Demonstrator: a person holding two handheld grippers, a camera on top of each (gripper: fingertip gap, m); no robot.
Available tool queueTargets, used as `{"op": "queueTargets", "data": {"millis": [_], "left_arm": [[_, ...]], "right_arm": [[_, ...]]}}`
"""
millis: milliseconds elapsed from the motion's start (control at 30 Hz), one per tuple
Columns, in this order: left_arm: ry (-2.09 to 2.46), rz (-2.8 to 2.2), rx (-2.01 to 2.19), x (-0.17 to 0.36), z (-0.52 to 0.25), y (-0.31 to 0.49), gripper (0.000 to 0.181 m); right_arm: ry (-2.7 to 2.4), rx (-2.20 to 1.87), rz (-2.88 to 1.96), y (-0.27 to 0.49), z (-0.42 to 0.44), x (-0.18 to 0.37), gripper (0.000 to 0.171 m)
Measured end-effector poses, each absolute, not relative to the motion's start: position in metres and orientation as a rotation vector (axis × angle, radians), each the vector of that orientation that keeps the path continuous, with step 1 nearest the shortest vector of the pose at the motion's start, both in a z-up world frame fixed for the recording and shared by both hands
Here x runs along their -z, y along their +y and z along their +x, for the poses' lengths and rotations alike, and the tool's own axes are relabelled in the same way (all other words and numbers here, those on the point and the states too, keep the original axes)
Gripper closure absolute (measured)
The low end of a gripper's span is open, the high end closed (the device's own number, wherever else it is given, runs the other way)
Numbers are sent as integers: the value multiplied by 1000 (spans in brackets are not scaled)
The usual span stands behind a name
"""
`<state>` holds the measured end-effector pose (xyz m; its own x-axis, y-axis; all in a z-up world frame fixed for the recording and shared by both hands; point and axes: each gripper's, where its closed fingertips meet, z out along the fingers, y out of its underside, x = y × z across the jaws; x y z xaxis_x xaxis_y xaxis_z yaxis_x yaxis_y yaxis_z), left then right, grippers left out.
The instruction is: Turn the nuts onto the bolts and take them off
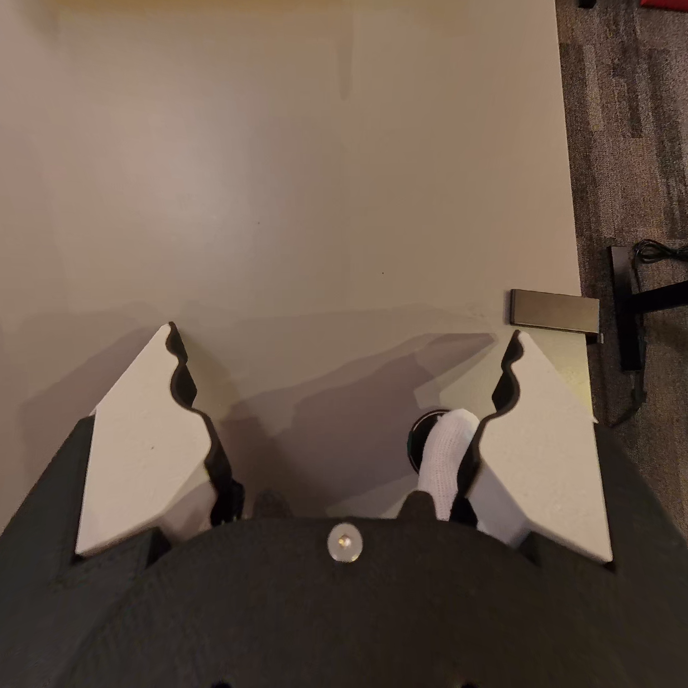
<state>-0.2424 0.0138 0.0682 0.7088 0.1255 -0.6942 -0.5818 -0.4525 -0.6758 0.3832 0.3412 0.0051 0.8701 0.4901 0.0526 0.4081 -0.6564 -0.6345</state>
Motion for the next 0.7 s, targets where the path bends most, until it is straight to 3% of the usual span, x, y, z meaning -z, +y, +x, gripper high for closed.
{"op": "queueTargets", "data": {"millis": [700], "left_arm": [[384, -1818, -916, -45, -244, 22, 144]], "right_arm": [[-629, -146, -2357, 343, 385, 21, 11]]}}
